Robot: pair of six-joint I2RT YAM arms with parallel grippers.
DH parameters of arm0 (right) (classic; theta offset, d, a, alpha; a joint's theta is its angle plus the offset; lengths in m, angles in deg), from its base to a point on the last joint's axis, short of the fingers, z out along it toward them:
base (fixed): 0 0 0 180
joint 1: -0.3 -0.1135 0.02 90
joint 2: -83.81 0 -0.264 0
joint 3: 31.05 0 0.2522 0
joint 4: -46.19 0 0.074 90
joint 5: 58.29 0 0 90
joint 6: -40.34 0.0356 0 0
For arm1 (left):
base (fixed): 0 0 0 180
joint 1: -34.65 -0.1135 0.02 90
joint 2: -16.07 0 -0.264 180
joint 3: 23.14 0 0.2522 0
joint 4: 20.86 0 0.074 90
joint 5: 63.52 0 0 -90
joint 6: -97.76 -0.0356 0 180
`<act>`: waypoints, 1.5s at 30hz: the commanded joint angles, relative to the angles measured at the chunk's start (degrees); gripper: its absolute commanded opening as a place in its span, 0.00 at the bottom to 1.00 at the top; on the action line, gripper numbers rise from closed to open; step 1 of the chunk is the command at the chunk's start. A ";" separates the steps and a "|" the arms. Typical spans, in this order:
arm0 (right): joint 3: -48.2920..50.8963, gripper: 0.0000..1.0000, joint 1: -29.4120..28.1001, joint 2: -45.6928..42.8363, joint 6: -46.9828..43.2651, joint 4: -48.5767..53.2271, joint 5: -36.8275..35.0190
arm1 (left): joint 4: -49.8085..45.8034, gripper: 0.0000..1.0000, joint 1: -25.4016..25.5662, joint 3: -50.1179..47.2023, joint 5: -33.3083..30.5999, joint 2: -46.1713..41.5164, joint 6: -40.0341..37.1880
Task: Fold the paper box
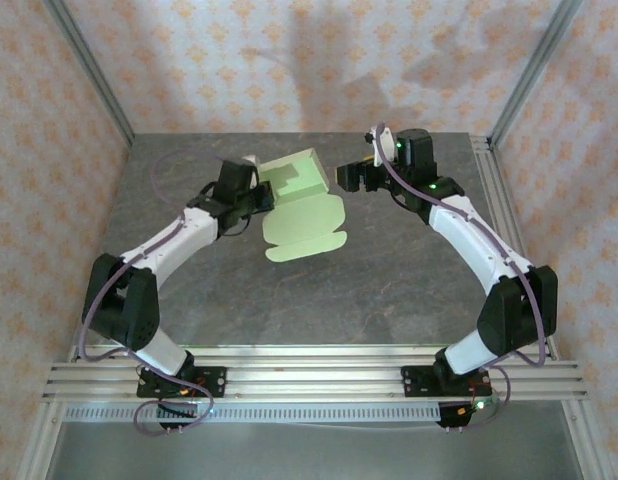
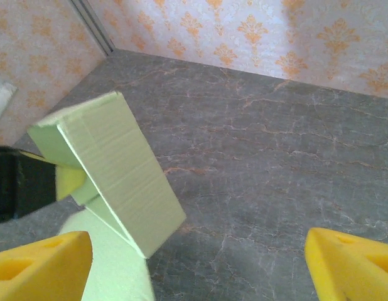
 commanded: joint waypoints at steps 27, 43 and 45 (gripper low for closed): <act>3.17 0.89 0.01 0.47 3.86 -0.35 0.85 | -69.53 0.00 -2.26 43.38 -10.01 36.90 -21.50; 1.78 0.89 0.04 2.34 3.20 0.28 0.65 | -73.22 0.00 -3.40 50.28 -16.75 49.08 -17.86; 1.66 0.89 0.02 2.45 3.22 0.35 0.66 | -73.44 0.00 -3.40 50.64 -18.14 49.67 -16.69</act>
